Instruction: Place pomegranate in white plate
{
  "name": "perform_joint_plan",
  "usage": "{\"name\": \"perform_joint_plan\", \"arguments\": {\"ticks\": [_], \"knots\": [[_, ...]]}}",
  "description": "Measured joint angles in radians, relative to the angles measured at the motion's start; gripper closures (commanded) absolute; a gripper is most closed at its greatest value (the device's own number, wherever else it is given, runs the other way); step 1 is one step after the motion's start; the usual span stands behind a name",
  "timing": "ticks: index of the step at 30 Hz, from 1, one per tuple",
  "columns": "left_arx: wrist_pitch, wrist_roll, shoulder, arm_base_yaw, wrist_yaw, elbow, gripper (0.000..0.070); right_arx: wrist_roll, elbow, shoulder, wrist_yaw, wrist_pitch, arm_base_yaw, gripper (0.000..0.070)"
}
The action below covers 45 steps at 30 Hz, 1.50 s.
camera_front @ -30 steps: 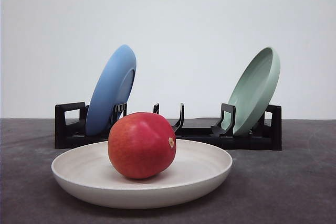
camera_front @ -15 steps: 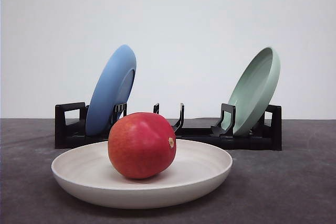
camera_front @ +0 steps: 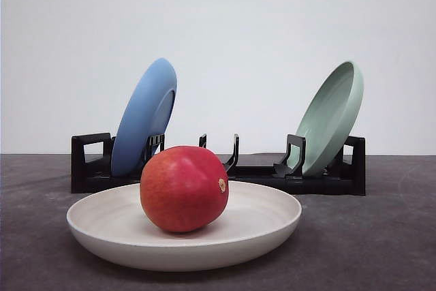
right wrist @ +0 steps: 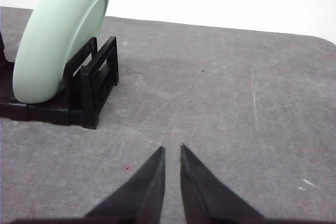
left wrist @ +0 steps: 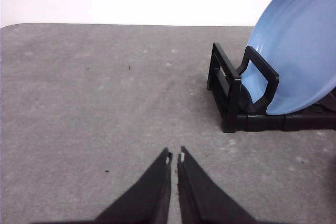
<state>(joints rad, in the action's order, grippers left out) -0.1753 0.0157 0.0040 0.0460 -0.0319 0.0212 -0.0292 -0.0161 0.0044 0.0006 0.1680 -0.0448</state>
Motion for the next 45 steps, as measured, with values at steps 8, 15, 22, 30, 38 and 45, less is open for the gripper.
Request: {"name": "perform_joint_plan", "arguments": {"ticks": [8, 15, 22, 30, 38, 45], "knots": [[0.000, 0.000, 0.000, 0.000, 0.000, 0.000, 0.0700, 0.000, 0.000, 0.000, 0.000, 0.000, 0.000, 0.0652], [0.000, 0.000, 0.000, 0.000, 0.000, 0.000, 0.0700, 0.000, 0.000, 0.000, 0.000, 0.000, 0.000, 0.0652], [0.000, 0.000, 0.000, 0.000, 0.000, 0.000, 0.0700, 0.000, 0.000, 0.000, 0.000, 0.000, 0.000, 0.0652], [0.000, 0.000, 0.000, 0.000, 0.000, 0.000, 0.0700, 0.000, 0.000, 0.000, 0.000, 0.000, 0.000, 0.0652], [0.000, 0.000, 0.000, 0.000, 0.000, 0.000, 0.0700, 0.000, 0.000, 0.000, 0.000, 0.000, 0.000, 0.0652], [0.000, 0.000, 0.000, 0.000, 0.000, 0.000, 0.0700, 0.000, 0.000, 0.000, 0.000, 0.000, 0.000, 0.0652]]}}
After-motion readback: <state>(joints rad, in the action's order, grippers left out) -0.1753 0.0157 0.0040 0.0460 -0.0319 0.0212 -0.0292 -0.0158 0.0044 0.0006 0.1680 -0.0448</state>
